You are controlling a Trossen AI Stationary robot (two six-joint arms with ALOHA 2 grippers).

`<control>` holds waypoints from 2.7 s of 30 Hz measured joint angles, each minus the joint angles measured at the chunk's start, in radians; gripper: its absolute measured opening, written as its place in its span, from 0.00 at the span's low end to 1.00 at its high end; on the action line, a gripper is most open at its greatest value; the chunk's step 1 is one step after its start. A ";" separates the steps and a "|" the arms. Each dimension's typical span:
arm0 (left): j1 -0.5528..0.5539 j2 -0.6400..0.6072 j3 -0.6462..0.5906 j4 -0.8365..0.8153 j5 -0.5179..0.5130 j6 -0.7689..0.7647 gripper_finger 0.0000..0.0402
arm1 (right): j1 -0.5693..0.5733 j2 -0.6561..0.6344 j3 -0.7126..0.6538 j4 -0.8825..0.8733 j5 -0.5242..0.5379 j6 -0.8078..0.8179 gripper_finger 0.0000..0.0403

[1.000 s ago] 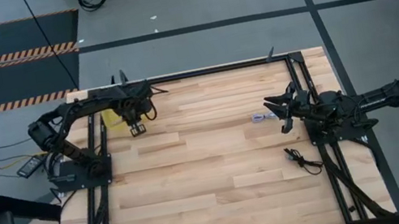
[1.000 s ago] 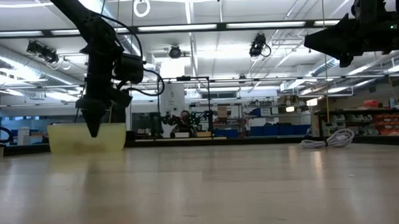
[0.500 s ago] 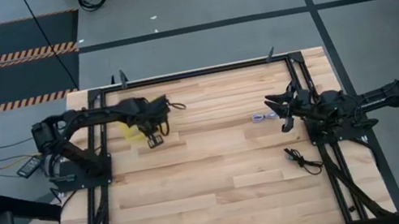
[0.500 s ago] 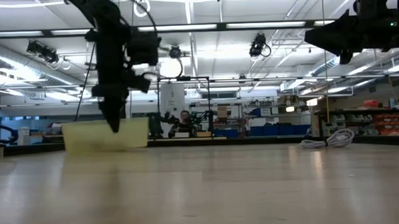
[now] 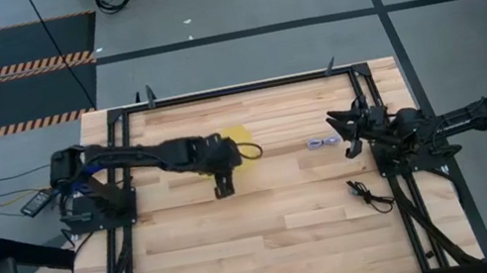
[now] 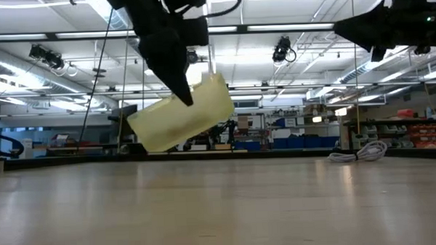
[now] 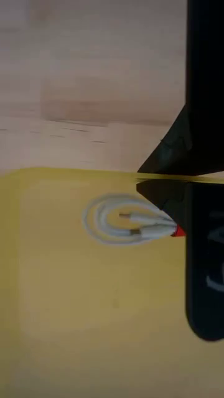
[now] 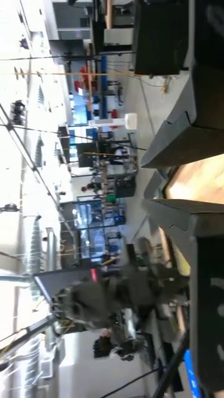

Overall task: Pick and place USB-C Cables
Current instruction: Move the yellow transparent bin to the center of the table, then put the white charger cable into the yellow transparent bin

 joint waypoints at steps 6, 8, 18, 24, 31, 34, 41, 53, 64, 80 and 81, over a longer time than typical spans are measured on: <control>-0.049 0.168 0.105 0.000 0.040 -0.069 0.01 | 0.000 0.000 0.000 0.049 -0.003 -0.023 0.24; -0.063 0.226 0.174 0.001 0.062 -0.065 0.02 | 0.000 0.000 0.000 0.051 -0.003 -0.042 0.24; -0.071 0.388 0.490 -0.190 0.009 -0.102 0.02 | 0.000 0.000 0.000 0.052 -0.003 -0.073 0.24; -0.073 0.413 0.527 -0.324 0.010 -0.118 0.01 | 0.000 0.000 0.000 0.032 -0.003 -0.073 0.24; -0.080 0.441 0.524 -0.313 0.056 -0.125 0.01 | 0.000 0.000 0.000 0.035 -0.003 -0.072 0.24; -0.079 0.459 0.524 -0.309 0.057 -0.123 0.01 | 0.000 0.000 0.000 0.038 -0.003 -0.072 0.24; -0.072 0.487 0.523 -0.297 0.063 -0.098 0.01 | 0.000 -0.001 0.000 0.050 -0.003 -0.072 0.24; -0.070 0.487 0.527 -0.240 0.107 -0.058 0.01 | 0.000 -0.001 0.000 0.050 -0.003 -0.107 0.24; -0.070 0.487 0.527 -0.237 0.118 -0.063 0.15 | 0.000 -0.001 0.000 0.050 -0.003 -0.117 0.24; -0.065 0.404 0.715 -0.377 0.020 0.028 0.18 | 0.000 -0.001 0.000 -0.031 -0.003 -0.117 0.24; -0.065 0.394 0.749 -0.387 0.003 0.034 0.18 | 0.000 0.000 0.000 -0.038 -0.003 -0.117 0.24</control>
